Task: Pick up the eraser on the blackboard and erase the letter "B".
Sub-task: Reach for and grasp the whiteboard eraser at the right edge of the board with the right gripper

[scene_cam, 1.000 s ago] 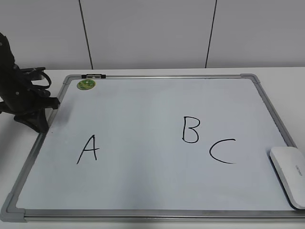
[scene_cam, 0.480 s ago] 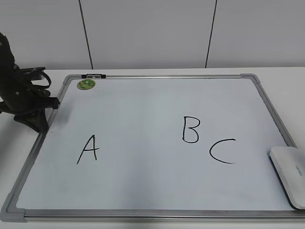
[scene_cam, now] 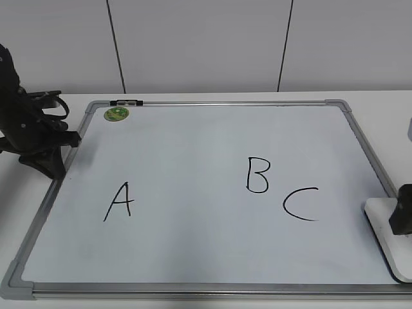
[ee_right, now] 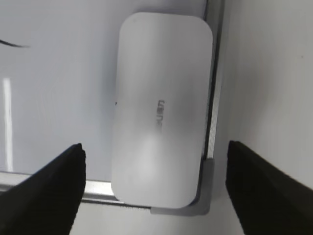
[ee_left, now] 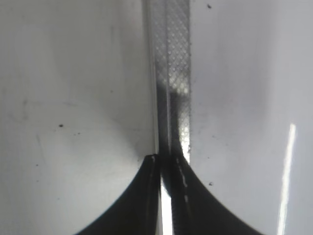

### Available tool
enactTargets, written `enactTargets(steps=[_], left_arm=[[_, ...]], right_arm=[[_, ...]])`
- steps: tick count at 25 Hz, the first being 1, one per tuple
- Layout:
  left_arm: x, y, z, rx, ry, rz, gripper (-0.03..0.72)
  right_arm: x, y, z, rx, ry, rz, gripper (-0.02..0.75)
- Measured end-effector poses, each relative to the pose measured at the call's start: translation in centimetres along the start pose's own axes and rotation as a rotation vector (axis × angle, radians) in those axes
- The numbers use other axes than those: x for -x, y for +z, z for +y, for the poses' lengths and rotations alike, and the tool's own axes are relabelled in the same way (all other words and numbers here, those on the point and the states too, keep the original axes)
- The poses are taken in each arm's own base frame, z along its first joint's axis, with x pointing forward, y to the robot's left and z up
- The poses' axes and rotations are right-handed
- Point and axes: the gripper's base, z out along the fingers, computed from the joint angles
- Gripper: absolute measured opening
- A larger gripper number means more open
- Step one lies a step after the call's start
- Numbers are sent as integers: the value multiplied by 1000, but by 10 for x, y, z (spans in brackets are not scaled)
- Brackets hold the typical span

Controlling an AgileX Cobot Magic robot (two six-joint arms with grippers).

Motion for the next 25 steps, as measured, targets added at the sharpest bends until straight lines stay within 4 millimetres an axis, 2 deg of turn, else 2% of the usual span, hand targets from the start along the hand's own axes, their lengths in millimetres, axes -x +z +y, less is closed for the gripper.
enactTargets(steps=[4, 12, 22, 25], left_arm=[[0, 0, 0, 0, 0, 0, 34], [0, 0, 0, 0, 0, 0, 34], [0, 0, 0, 0, 0, 1, 34], [0, 0, 0, 0, 0, 1, 34]], right_arm=[[13, 16, -2, 2, 4, 28, 671], [16, 44, -3, 4, 7, 96, 662], [16, 56, -4, 7, 12, 124, 634], [16, 56, -4, 7, 12, 124, 597]])
